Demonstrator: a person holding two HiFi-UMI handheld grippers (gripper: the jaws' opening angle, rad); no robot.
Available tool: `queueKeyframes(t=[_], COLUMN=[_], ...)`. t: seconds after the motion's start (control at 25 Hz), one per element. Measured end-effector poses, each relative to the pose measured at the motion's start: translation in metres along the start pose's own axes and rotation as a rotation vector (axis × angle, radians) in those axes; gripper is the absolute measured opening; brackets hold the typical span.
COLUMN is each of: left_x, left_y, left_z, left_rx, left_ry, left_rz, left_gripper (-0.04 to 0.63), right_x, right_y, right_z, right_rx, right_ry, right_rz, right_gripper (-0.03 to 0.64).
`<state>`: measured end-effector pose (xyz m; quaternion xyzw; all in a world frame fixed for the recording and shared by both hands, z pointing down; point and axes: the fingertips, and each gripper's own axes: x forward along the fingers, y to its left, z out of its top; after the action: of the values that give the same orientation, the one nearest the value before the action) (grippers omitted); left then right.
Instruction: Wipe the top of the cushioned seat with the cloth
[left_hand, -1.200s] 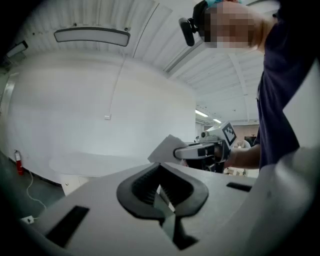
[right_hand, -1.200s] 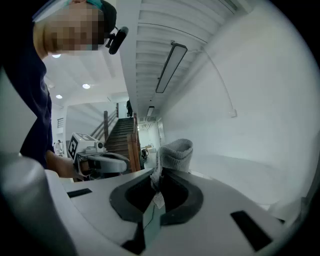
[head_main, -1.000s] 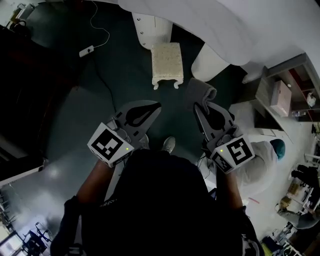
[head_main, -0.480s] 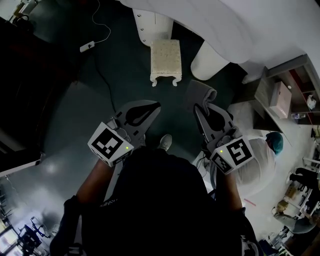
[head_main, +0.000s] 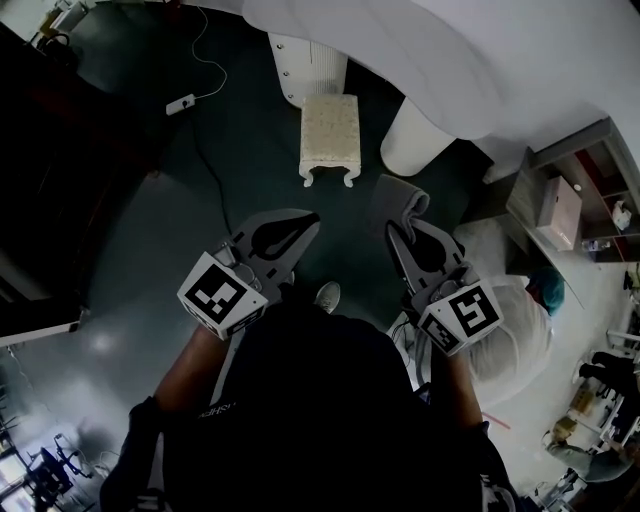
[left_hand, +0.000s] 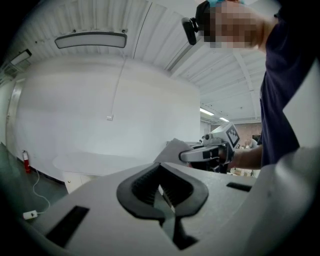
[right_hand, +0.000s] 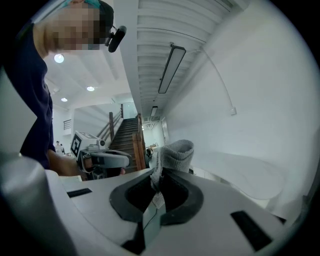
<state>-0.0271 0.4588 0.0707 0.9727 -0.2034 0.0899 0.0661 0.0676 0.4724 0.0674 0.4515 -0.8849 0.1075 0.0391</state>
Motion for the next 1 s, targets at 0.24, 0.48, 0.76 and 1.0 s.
queueKeyframes(t=[0.24,0.48,0.76,1.0], left_x=[0.004,0.018,0.049,0.076], left_y=[0.015,0.034,0.072,0.124], left_z=[0.003,0.006,0.006,0.004], left_rx=[-0.006,-0.011,-0.026,-0.052], left_ry=[-0.006,-0.016,-0.041,-0.032], left_rz=[0.025,0.037,0.029,0.001], left_gripper=[0.008,0.008,0.006,0.008], right_x=[0.006,0.015,0.045,0.092], right_y=[-0.010,-0.029,-0.063,-0.092], right_z=[0.002,0.003,0.006,0.007], right_rx=[0.000,0.007,0.005,0.018], right_ry=[0.004,0.014,0.035,0.065], right_rz=[0.008,0.007,-0.007,-0.016], right_gripper=[0.034,0.034,0.034,0.034])
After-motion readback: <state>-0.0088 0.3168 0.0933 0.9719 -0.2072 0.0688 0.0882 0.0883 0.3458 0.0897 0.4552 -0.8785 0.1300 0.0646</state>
